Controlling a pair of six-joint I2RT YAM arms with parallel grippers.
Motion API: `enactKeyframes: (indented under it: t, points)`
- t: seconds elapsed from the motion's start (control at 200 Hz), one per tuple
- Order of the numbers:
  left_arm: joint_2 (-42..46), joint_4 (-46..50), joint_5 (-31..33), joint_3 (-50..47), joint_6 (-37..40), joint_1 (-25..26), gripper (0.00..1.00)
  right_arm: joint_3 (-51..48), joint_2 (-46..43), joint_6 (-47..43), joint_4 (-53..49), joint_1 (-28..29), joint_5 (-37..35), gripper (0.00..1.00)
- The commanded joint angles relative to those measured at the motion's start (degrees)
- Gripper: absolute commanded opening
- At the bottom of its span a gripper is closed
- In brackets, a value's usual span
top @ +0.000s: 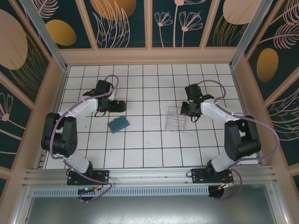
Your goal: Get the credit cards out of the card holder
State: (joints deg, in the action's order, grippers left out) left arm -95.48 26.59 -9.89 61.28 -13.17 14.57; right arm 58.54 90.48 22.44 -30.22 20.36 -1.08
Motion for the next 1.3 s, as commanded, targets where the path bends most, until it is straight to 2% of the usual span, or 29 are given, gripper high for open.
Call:
enactKeyframes:
  t: [0.0,0.16,0.425,0.611,0.736,0.891,1.031,1.291]
  points:
    - [-1.9,0.1,1.1,-2.5,-3.2,1.6,0.89,6.1,2.7,0.3,0.3,1.9,-1.7,0.03]
    - [-4.1,-0.1,-1.2,-4.9,-3.8,4.2,0.87,15.0,9.0,-0.3,-0.4,4.0,-2.3,0.02]
    - [-0.5,-4.6,-5.2,-13.0,-11.5,5.7,0.88,32.9,22.4,-2.0,-4.1,7.0,-2.4,0.01]
    - [2.5,-12.3,-11.0,-19.0,-21.0,7.4,0.82,45.1,30.9,-3.5,-8.6,9.0,-2.1,0.01]
    - [3.2,-15.8,-11.9,-21.6,-26.7,10.1,0.8,51.0,35.0,-3.8,-11.8,10.0,-2.0,0.0]
    - [4.0,-19.8,-12.6,-24.2,-34.0,13.4,0.75,54.6,38.0,-3.3,-13.7,10.7,-1.8,0.0]
    - [5.2,-21.6,-13.0,-25.2,-38.8,16.1,0.76,54.8,38.8,-2.4,-13.9,11.5,-1.0,0.01]
    - [8.7,-22.0,-11.4,-28.3,-43.8,19.6,0.81,52.7,38.3,-1.8,-12.7,12.5,-0.1,0.15]
